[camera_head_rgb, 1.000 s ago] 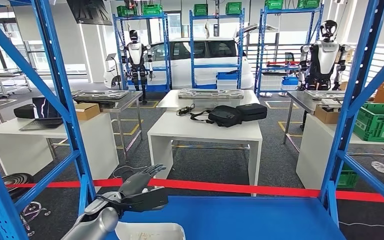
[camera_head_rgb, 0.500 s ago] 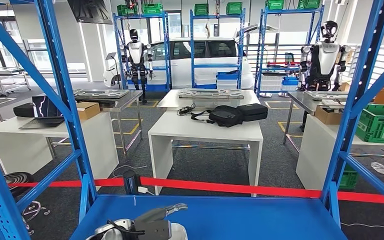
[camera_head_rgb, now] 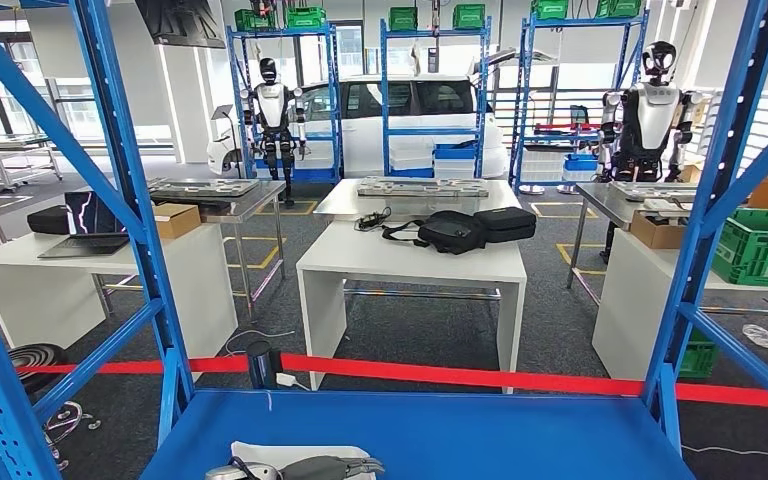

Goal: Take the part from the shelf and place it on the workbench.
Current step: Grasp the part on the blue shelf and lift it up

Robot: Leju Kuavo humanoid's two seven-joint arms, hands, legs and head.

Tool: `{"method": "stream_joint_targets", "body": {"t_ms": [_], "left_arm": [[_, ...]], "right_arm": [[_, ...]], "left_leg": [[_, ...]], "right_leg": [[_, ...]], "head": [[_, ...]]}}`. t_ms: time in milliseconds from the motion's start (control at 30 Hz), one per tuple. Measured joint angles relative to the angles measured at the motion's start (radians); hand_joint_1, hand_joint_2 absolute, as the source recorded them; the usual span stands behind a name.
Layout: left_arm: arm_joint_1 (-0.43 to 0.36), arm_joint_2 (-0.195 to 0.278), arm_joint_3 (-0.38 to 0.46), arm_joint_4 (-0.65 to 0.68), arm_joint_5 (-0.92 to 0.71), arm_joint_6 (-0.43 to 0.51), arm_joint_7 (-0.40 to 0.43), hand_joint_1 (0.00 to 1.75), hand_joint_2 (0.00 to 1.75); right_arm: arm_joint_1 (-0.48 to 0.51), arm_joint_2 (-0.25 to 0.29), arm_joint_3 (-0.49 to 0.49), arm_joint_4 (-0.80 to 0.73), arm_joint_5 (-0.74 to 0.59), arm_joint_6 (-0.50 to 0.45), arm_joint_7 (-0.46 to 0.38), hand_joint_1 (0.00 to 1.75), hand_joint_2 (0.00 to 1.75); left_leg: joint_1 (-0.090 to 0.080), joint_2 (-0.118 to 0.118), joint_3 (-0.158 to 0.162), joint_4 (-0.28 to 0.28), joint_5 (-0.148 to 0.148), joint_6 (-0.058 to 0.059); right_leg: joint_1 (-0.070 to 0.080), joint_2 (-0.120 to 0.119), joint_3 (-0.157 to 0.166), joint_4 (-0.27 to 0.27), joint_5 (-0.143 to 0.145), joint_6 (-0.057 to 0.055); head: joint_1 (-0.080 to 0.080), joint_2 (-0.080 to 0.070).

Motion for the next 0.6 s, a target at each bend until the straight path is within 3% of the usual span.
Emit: {"method": "stream_joint_targets", "body": {"t_ms": [167,433,600], "left_arm": [[0.0,0.0,-0.031,0.006,-0.028,0.027,0.031,0.0,1.75],[0.003,-0.001,-0.142,0.034,-0.152,0.193,0.177,0.0,1.75],[0.006,0.007,-0.174,0.062,-0.157,0.206,0.234,0.0,1.75]], "right_arm": [[0.0,0.0,-0.003,0.0,0.001,0.0,0.0,0.0,0.0],[0.0,0.0,-0.007,0.0,0.006,-0.002,-0.001,0.0,0.0],[0.0,0.0,-0.008,0.0,0.013,0.0,0.003,0.0,0.0]], "left_leg": [[0.0,0.0,0.0,0.0,0.0,0.0],[0.0,0.0,0.0,0.0,0.0,0.0],[0.0,0.0,0.0,0.0,0.0,0.0]], "right_leg": [[0.0,0.0,0.0,0.0,0.0,0.0],[0.0,0.0,0.0,0.0,0.0,0.0],[0.0,0.0,0.0,0.0,0.0,0.0]], "head": [[0.0,0.0],[0.0,0.0],[0.0,0.0]]}}
